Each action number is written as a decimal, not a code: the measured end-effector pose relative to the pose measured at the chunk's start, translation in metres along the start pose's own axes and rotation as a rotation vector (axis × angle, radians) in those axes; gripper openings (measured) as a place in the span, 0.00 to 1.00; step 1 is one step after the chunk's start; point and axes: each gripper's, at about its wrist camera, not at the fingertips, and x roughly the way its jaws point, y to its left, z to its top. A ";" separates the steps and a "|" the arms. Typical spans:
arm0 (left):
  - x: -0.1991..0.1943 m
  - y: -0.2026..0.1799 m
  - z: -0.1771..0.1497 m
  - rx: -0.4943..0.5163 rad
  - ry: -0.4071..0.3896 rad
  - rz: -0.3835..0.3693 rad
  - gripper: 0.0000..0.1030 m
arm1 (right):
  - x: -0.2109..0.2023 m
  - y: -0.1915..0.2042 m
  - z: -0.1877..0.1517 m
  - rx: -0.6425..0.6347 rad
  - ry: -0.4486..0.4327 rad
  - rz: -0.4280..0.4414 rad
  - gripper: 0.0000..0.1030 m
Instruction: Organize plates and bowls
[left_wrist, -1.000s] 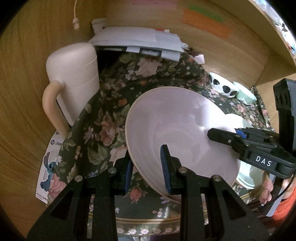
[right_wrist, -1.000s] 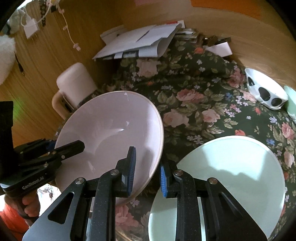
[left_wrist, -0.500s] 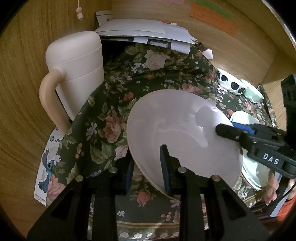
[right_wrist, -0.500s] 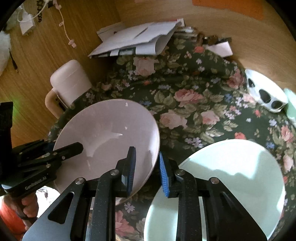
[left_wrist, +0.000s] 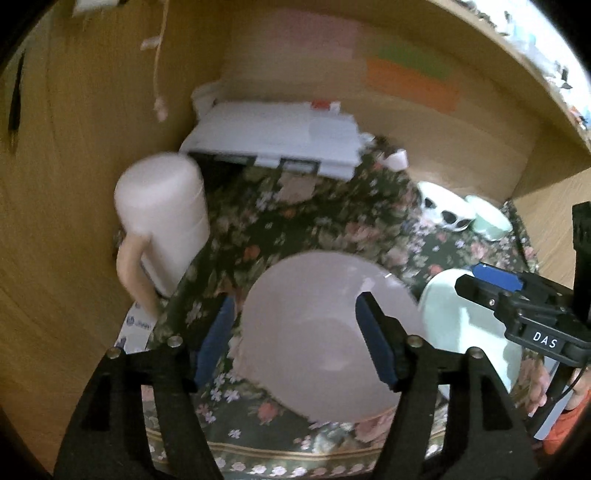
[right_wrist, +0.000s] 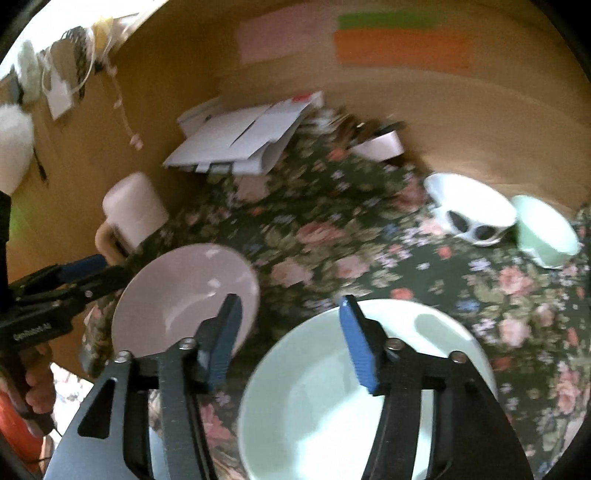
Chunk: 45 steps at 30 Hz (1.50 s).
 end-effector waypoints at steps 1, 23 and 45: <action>-0.002 -0.004 0.004 0.007 -0.009 -0.002 0.69 | -0.006 -0.006 0.002 0.006 -0.013 -0.011 0.54; 0.051 -0.129 0.096 0.202 -0.087 -0.047 0.86 | -0.013 -0.156 0.055 0.163 -0.085 -0.243 0.56; 0.198 -0.162 0.138 0.185 0.086 -0.089 0.86 | 0.084 -0.228 0.061 0.304 0.059 -0.234 0.46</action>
